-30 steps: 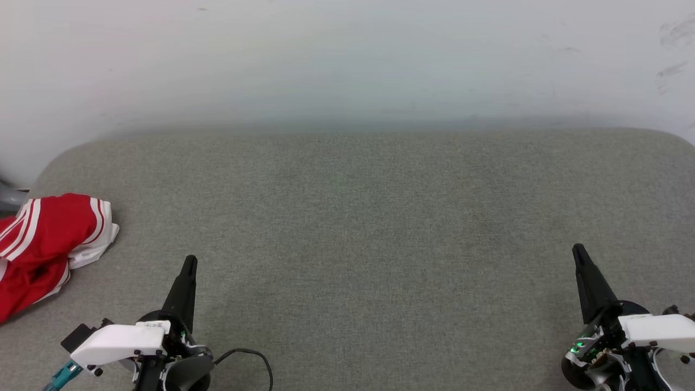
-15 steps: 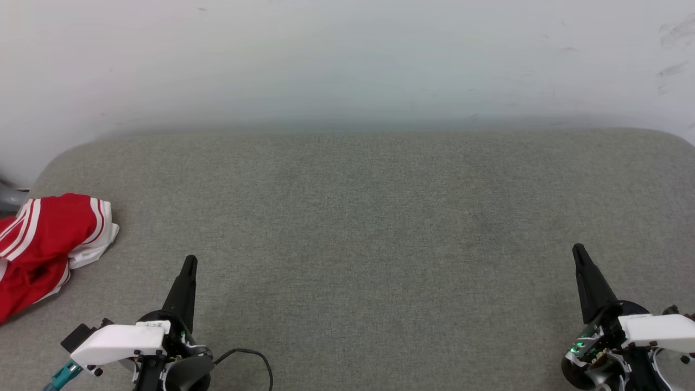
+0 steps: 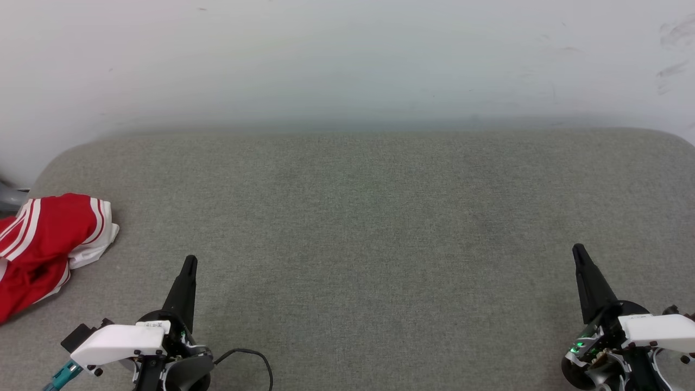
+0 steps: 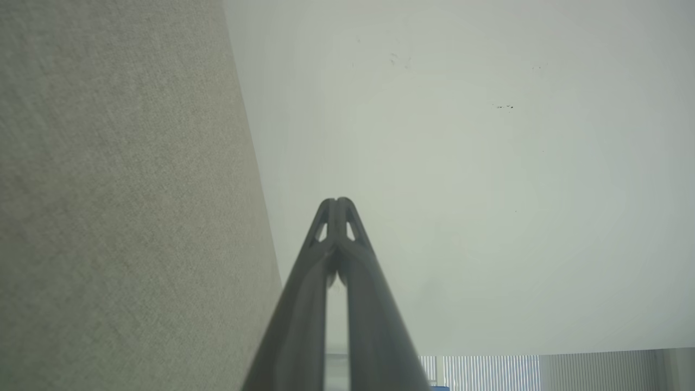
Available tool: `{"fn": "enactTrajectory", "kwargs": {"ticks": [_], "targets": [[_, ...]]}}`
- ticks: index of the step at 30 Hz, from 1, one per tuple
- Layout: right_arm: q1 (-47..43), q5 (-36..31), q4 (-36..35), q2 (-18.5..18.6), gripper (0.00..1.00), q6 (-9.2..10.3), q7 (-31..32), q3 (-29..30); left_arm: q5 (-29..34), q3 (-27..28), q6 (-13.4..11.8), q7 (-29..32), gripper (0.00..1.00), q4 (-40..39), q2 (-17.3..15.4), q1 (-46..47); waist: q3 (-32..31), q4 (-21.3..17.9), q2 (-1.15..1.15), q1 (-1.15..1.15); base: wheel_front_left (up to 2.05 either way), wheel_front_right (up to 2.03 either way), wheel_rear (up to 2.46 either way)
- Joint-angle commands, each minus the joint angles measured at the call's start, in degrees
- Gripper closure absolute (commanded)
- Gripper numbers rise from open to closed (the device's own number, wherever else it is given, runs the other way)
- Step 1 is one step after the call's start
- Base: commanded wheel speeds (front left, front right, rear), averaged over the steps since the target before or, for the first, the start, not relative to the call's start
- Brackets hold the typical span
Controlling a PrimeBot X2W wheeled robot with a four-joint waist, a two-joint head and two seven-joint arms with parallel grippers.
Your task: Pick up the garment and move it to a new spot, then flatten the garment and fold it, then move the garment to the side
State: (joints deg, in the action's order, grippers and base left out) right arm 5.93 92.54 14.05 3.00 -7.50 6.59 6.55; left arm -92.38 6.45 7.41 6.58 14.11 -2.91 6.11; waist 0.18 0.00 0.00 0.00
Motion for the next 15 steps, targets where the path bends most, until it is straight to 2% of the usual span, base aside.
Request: {"fn": "enactTrajectory", "kwargs": {"ticks": [1,4,5,15], "targets": [[0.67,-0.32,0.06,-0.2,1.0,0.02,0.15,0.06,-0.08,0.18,0.21,0.12,1.0,-0.04,0.06,0.36,0.0,0.0,0.0,0.0,0.0,0.0,0.0],[0.67,-0.32,0.06,-0.2,1.0,0.02,0.15,0.05,-0.08,0.18,0.22,0.12,1.0,-0.04,0.06,0.36,0.0,0.0,0.0,0.0,0.0,0.0,0.0],[-0.07,-0.01,0.08,0.0,0.0,0.0,-0.03,0.0,0.02,-0.02,-0.02,-0.04,0.0,0.09,0.01,-0.05,0.0,0.0,0.0,0.0,0.0,0.0,0.0],[-1.79,-2.16,0.65,-0.05,0.0,0.0,-1.98,-0.03,1.72,-0.46,-0.03,-2.01,0.0,0.32,0.11,-1.35,0.04,0.0,0.0,0.0,0.0,0.0,0.0]]}}
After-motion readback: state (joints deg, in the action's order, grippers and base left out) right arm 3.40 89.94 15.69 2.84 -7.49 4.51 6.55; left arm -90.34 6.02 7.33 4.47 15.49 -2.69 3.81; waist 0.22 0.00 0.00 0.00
